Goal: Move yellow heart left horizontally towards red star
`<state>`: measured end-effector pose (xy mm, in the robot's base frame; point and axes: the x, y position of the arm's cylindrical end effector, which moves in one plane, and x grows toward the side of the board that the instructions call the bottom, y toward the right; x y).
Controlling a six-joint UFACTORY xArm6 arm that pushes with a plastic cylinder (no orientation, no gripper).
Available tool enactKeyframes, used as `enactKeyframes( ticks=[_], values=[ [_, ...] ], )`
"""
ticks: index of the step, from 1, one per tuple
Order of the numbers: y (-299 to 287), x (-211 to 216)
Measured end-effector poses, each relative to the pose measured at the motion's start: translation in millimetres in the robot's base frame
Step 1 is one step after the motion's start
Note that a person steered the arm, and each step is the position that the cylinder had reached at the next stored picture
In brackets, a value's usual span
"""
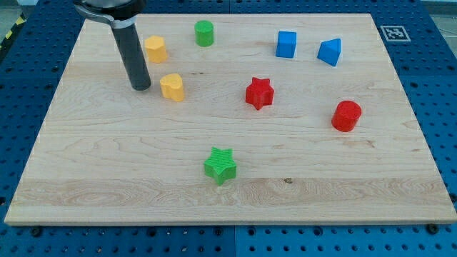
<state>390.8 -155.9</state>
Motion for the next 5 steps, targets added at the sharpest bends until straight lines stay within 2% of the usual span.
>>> enactKeyframes(
  ticks=[4, 5],
  values=[
    [29.2, 1.3],
    [58.8, 6.2]
  ],
)
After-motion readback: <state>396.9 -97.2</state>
